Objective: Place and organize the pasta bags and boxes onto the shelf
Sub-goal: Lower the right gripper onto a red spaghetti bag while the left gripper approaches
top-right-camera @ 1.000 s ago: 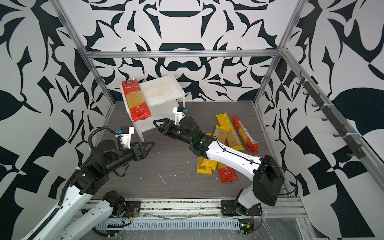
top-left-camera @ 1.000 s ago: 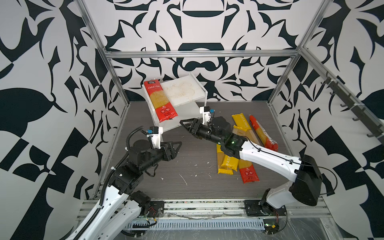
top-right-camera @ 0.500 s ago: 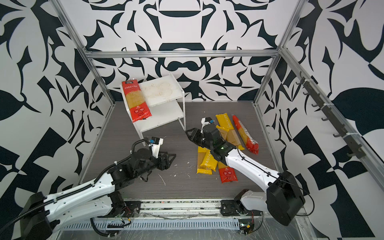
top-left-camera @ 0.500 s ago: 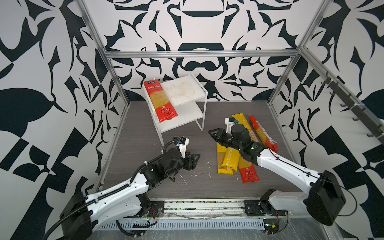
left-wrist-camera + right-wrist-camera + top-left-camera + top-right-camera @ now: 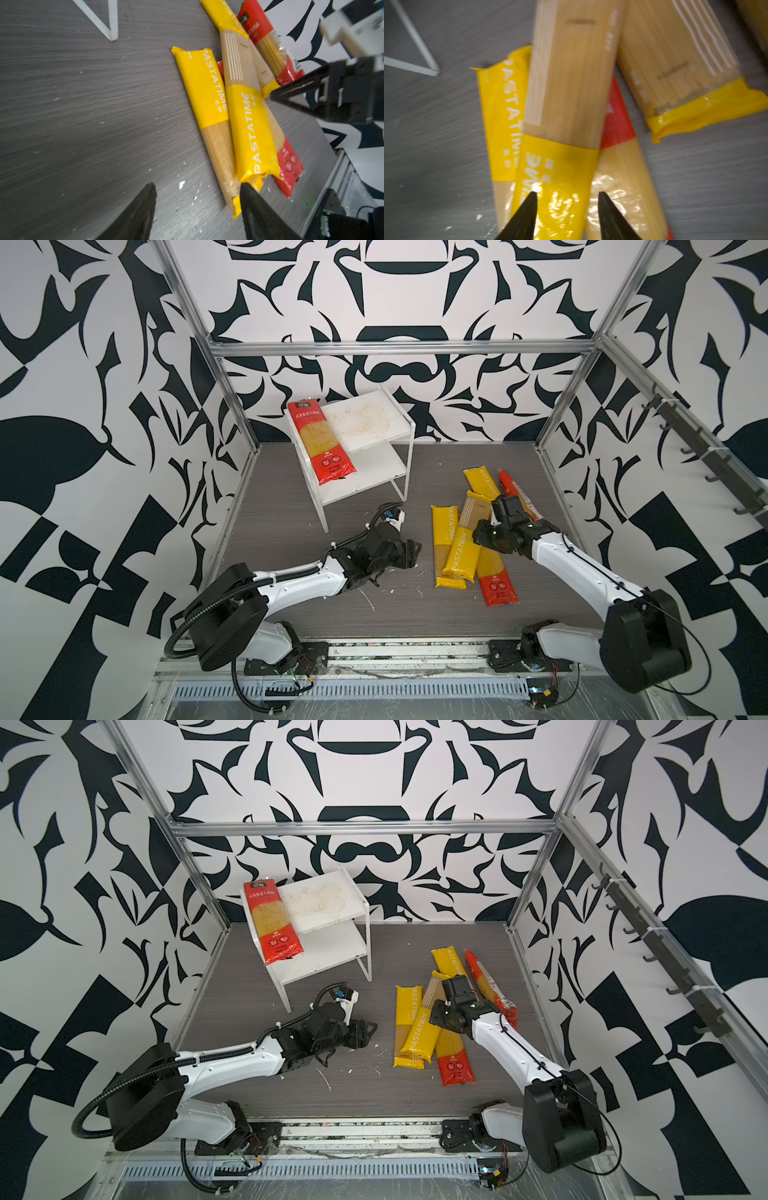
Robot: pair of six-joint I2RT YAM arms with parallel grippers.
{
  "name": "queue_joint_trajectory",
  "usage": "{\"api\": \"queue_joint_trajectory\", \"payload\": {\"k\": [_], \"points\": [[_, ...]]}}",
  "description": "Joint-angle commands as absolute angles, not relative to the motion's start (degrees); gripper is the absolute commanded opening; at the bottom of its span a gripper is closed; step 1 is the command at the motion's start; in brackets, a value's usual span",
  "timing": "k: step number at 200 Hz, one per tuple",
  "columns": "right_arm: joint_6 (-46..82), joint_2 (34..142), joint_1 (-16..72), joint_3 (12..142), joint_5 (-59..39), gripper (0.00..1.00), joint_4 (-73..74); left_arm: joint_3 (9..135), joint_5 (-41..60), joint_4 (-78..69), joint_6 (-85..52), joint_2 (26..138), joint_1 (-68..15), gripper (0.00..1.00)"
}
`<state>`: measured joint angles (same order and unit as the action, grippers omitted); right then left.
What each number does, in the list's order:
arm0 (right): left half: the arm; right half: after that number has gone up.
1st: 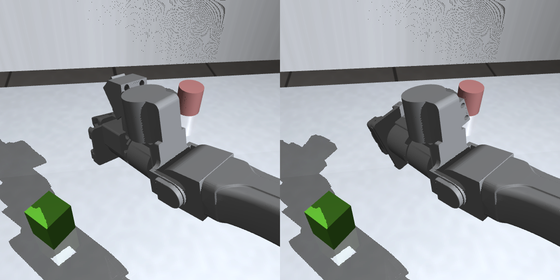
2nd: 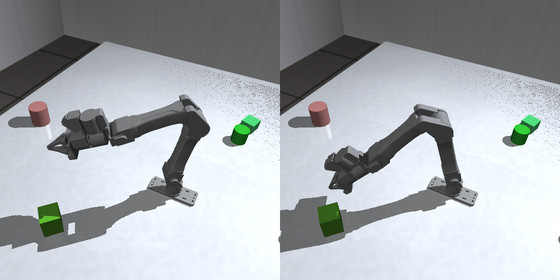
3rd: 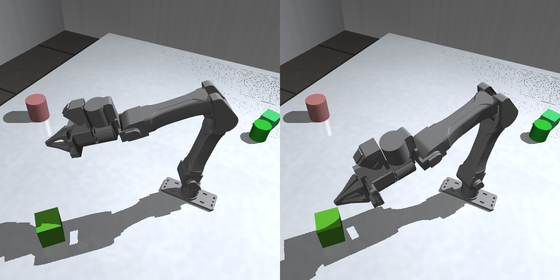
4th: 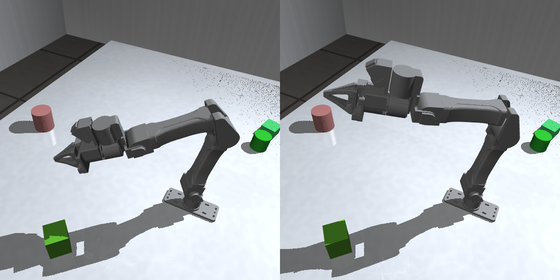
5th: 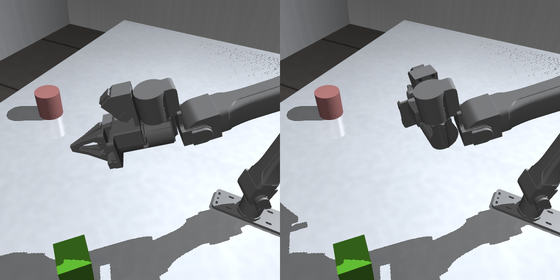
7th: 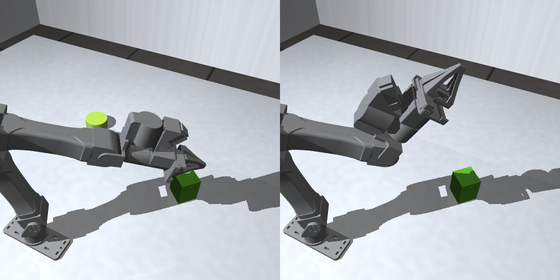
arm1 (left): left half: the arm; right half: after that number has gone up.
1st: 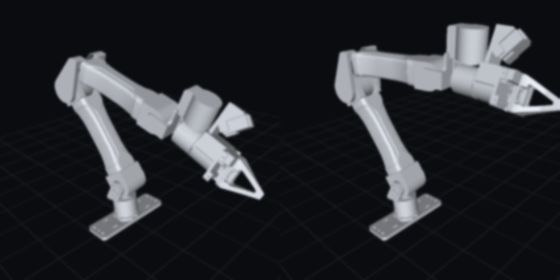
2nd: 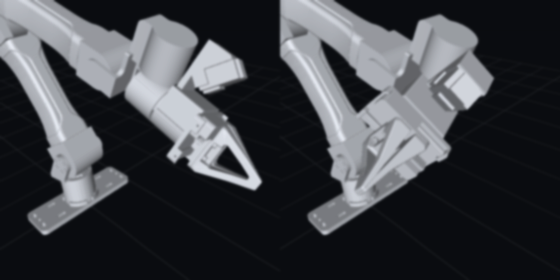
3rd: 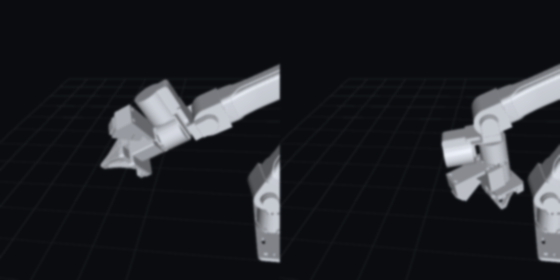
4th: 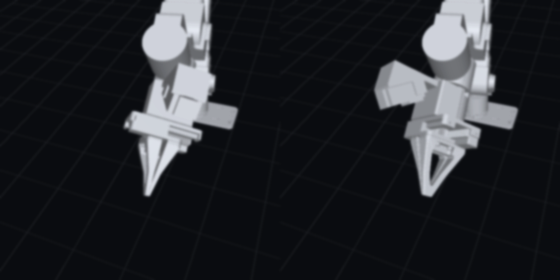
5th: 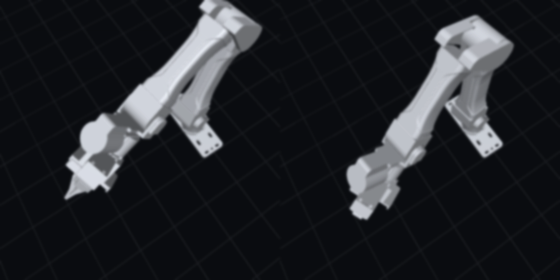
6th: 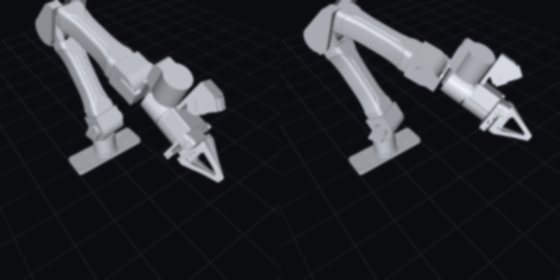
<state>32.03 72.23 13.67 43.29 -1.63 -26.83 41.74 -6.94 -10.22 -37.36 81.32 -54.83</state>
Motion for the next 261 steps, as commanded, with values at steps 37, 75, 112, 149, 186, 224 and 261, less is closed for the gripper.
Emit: {"api": "queue_joint_trajectory", "payload": {"k": [37, 75, 112, 149, 186, 224, 261], "points": [[29.3, 83.4, 12.5, 46.4, -3.0, 0.57, -22.7, 44.9, -1.5, -13.6, -42.0, 85.4, -55.0, 0.68], [34.6, 89.3, 17.8, 49.1, -10.5, 0.48, -16.3, 44.5, -0.6, -15.9, -43.9, 86.3, -55.0, 0.67], [34.2, 90.5, 20.0, 51.5, -12.3, 0.51, -17.4, 45.5, -0.1, -15.0, -43.9, 86.7, -55.0, 0.67], [25.8, 82.1, 13.2, 50.6, -10.3, 0.66, -27.8, 46.3, 0.4, -12.9, -44.6, 86.3, -55.0, 0.67], [21.4, 77.4, 2.2, 46.1, -6.2, 0.78, -32.2, 50.1, 2.8, -13.1, -46.6, 89.6, -55.6, 0.67], [23.5, 80.1, -1.1, 42.9, -10.6, 0.83, -27.4, 53.6, 3.6, -13.0, -46.6, 93.7, -57.6, 0.66], [26.7, 80.7, -0.9, 39.7, -19.0, 0.82, -24.5, 53.6, 3.4, -12.7, -46.5, 93.7, -58.0, 0.66]]}}
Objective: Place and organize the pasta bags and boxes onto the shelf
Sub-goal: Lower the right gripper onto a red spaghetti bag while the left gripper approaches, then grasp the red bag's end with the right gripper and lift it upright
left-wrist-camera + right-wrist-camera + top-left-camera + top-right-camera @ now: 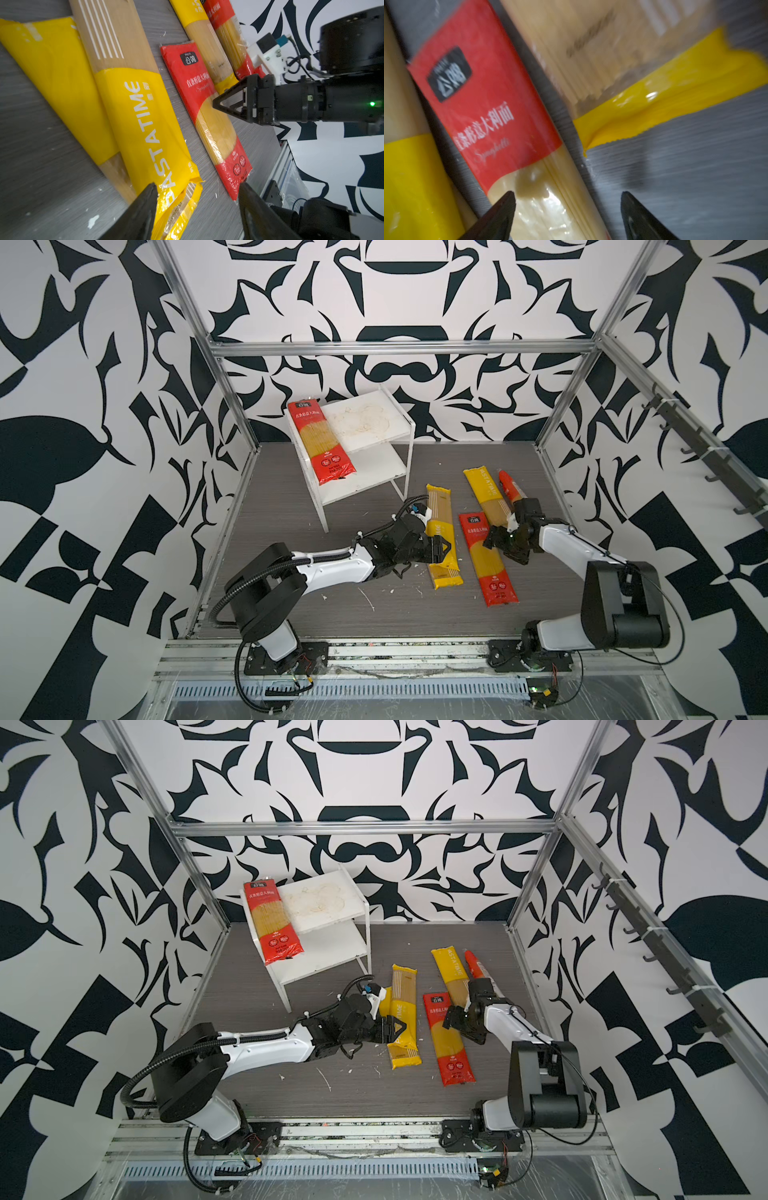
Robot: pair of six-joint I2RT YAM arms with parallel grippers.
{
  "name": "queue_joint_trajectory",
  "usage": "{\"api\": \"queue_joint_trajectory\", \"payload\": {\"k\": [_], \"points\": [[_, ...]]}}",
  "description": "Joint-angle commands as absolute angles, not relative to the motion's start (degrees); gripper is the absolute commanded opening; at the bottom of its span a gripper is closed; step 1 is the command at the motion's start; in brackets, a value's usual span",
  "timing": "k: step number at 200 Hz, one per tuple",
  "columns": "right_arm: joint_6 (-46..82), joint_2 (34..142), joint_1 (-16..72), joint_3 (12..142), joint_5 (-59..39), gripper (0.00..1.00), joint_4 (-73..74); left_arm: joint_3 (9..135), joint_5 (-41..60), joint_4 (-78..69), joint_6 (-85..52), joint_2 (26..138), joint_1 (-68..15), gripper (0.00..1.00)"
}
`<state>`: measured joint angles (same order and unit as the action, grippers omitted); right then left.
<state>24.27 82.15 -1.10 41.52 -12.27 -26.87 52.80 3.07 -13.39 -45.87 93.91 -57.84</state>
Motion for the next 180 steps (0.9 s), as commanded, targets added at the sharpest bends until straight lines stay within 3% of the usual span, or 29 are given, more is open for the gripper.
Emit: {"api": "queue_joint_trajectory", "payload": {"k": [1, 28, 67, 108, 121, 141, 180], "points": [[26.8, 80.7, -0.9, 39.6, -19.4, 0.82, -24.5, 53.6, 3.4, -12.7, -46.5, 93.7, -58.0, 0.66], [29.2, 77.5, 1.0, 37.3, -24.5, 0.73, -24.1, 53.3, 2.6, -12.0, -45.8, 93.1, -57.9, 0.66], [30.7, 76.2, 1.2, 35.4, -26.7, 0.69, -21.3, 53.7, 2.8, -12.1, -45.9, 93.3, -58.0, 0.67], [28.5, 80.6, 1.1, 36.6, -22.1, 0.67, -18.5, 53.4, 3.1, -12.3, -46.4, 93.1, -57.9, 0.67], [28.2, 82.2, 1.2, 36.3, -23.5, 0.58, -17.3, 53.1, 2.8, -12.4, -46.5, 92.7, -57.9, 0.66], [28.5, 83.4, 1.2, 35.0, -26.5, 0.37, -14.7, 52.7, 2.5, -12.6, -46.6, 92.0, -57.8, 0.67], [29.4, 76.0, 1.2, 32.7, -30.1, 0.09, -10.7, 52.6, 3.1, -13.0, -47.3, 90.9, -57.2, 0.66]]}}
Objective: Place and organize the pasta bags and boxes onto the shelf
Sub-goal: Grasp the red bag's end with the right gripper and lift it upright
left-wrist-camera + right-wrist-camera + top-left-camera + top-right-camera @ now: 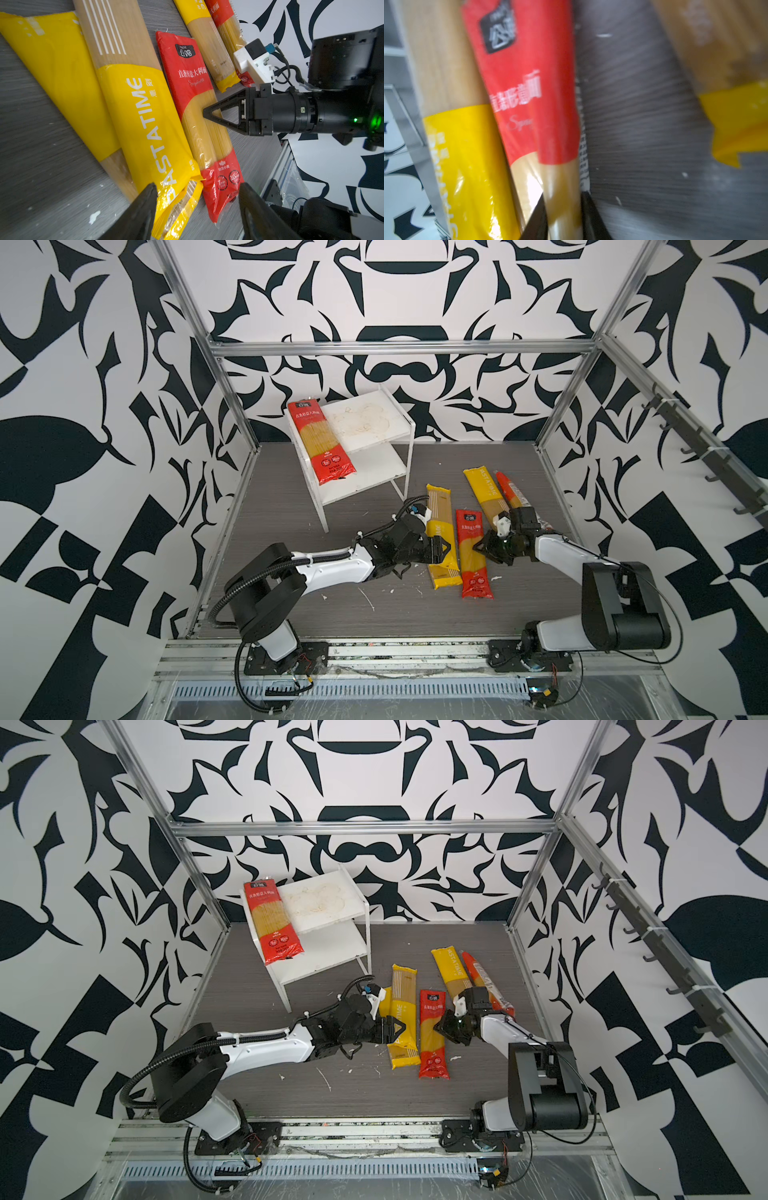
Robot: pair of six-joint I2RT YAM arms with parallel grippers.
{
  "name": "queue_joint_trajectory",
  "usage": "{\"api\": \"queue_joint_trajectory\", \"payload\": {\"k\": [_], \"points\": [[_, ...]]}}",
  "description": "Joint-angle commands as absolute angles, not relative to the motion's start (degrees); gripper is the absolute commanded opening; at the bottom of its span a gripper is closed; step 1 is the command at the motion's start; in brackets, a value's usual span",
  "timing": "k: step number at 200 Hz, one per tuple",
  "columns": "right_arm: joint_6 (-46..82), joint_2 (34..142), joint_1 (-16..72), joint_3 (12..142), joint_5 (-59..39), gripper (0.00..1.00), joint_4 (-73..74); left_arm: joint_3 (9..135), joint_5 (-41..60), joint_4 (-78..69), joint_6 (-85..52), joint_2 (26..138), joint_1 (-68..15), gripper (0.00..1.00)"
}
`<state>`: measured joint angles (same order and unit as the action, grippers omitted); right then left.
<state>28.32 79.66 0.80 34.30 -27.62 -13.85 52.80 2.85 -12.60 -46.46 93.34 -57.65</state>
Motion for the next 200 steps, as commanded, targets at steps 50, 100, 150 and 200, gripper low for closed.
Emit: {"api": "queue_joint_trajectory", "payload": {"k": [50, 100, 150, 200], "points": [[30.1, 69.9, 1.2, 34.2, -32.7, 0.0, -12.2, 54.1, 3.3, -10.6, -46.2, 88.8, -56.7, 0.67], [32.5, 62.2, 1.5, 37.9, -37.1, 0.0, -13.8, 54.3, 6.5, -11.8, -48.8, 86.1, -54.3, 0.68], [35.7, 53.3, 9.3, 40.6, -40.3, 0.0, -8.0, 56.3, 9.9, -11.6, -48.7, 82.4, -51.4, 0.81], [38.3, 51.5, 20.2, 45.4, -40.8, 0.0, -0.7, 55.0, 14.9, -15.4, -52.7, 80.2, -46.3, 0.91]]}}
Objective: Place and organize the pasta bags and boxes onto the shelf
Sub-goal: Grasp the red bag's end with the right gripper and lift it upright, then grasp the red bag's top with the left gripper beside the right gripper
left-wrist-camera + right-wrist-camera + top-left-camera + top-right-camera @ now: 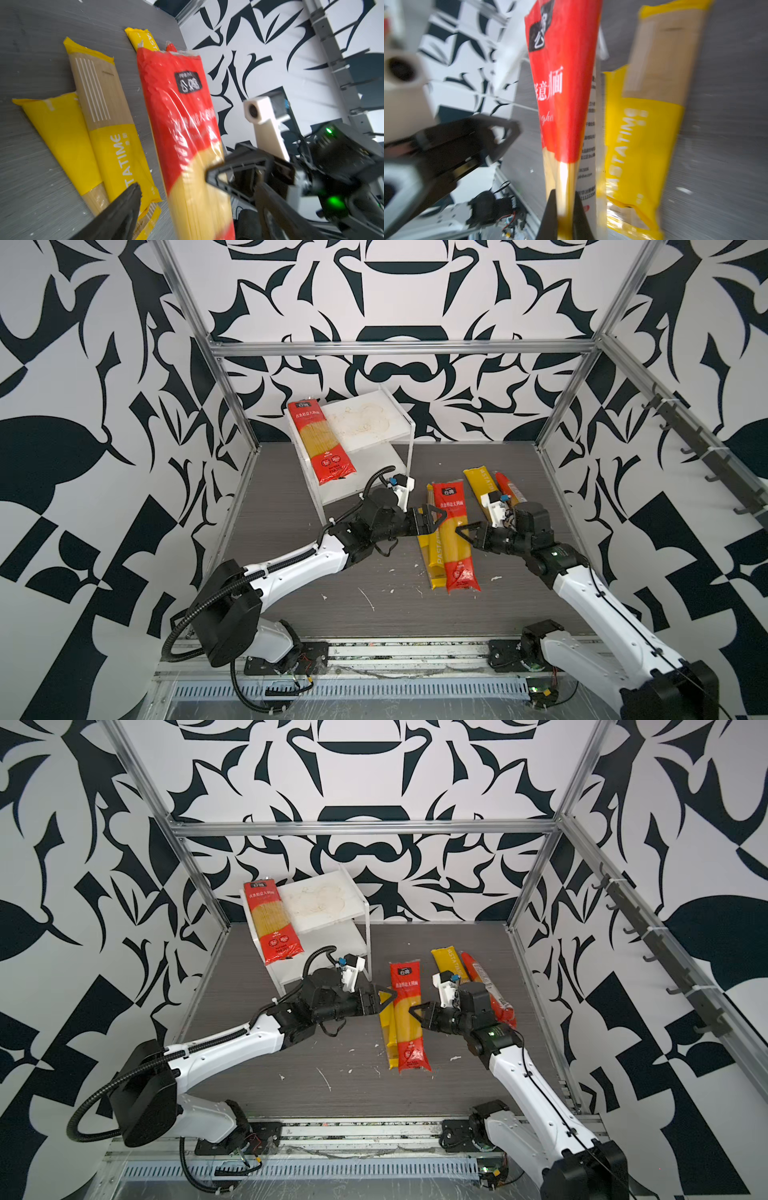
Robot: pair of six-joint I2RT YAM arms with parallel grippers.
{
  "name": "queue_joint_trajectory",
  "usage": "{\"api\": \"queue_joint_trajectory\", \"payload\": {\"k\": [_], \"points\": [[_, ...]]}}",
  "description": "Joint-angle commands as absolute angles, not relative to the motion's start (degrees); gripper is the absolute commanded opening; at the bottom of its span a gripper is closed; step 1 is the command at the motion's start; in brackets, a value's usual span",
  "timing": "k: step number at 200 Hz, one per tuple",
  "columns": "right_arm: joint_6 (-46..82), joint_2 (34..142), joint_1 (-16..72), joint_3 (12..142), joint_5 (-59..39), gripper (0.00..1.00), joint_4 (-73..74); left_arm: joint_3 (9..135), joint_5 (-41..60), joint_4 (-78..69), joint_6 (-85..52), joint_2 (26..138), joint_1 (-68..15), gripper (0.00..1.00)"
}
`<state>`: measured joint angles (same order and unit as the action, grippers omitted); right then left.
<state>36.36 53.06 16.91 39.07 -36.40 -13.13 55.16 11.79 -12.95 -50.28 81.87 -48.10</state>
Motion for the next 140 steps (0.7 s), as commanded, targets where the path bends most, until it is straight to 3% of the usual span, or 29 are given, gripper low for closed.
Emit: {"api": "queue_joint_trajectory", "payload": {"k": [1, 42, 104, 140], "points": [[38.4, 51.5, 20.4, 45.5, -40.8, 0.0, -0.5, 55.0, 15.0, -15.5, -52.7, 80.2, -46.2, 0.91], [41.5, 53.8, 25.2, 47.4, -43.0, 0.0, 5.6, 55.5, 17.7, -17.4, -53.7, 80.2, -45.3, 0.86], [45.2, 55.8, 26.1, 47.7, -46.7, 0.0, 10.0, 54.5, 19.4, -22.2, -56.4, 76.7, -43.2, 0.46], [47.5, 56.4, 26.2, 45.8, -46.9, 0.05, 13.2, 55.5, 18.9, -22.3, -56.5, 75.5, -43.2, 0.31]]}}
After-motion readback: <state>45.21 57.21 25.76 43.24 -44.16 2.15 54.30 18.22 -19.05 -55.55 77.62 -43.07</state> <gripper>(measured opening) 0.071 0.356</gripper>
